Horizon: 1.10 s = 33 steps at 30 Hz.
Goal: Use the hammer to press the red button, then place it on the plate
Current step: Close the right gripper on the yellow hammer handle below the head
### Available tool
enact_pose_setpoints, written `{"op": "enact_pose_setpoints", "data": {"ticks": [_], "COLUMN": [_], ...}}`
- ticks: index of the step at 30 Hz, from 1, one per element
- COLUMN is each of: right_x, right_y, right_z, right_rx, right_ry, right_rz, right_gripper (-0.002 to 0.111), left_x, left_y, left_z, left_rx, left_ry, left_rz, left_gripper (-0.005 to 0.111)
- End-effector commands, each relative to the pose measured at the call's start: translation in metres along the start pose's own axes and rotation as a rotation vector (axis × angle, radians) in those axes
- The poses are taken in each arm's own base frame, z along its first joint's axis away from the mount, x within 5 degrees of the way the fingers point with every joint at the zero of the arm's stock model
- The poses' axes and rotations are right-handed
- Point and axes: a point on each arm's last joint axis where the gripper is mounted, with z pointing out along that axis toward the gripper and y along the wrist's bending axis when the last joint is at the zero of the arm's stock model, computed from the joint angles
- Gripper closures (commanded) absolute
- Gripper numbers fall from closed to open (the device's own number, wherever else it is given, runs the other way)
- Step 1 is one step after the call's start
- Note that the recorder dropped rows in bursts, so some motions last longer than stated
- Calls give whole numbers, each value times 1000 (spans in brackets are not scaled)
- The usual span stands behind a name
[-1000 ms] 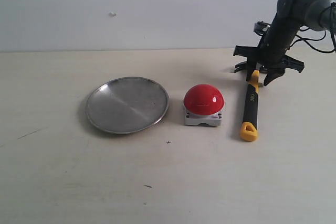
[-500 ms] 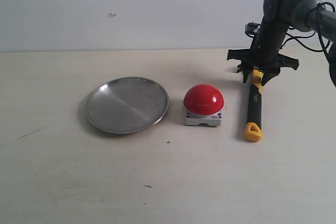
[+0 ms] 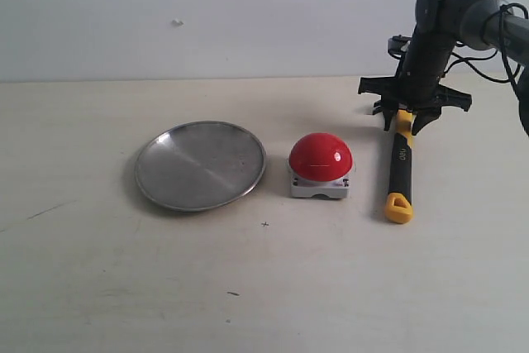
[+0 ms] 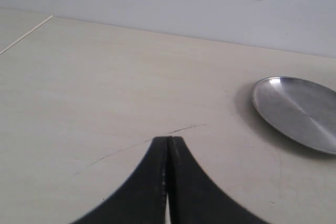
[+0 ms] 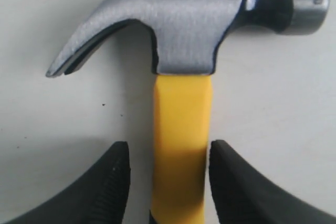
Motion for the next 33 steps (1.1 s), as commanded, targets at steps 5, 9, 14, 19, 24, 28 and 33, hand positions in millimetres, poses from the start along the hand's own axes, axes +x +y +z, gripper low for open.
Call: {"op": "enact_pose_setpoints", "data": {"ticks": [5, 9, 14, 19, 24, 28, 33], "right_x": [-2, -2, -2, -1, 0, -1, -2], "right_y": [-2, -2, -2, -2, -2, -2, 0], "right_z": [0, 0, 1, 5, 11, 10, 9], "right_rx": [28, 29, 30, 31, 32, 28, 9], "right_ry": [-18, -19, -17, -8, 4, -6, -25], "right_rz": [-11, -10, -10, -7, -6, -6, -87], "right_gripper": [62, 62, 62, 62, 62, 81, 108], "left_x": [0, 0, 0, 0, 0, 0, 0], "left_y": [0, 0, 0, 0, 0, 0, 0], "left_z": [0, 0, 0, 0, 0, 0, 0], "left_rx": [5, 5, 5, 5, 5, 5, 5], "left_ry": [-8, -8, -8, -8, -8, -8, -8], "left_rz": [7, 7, 7, 7, 7, 7, 7], "left_gripper": [107, 107, 107, 107, 107, 107, 107]}}
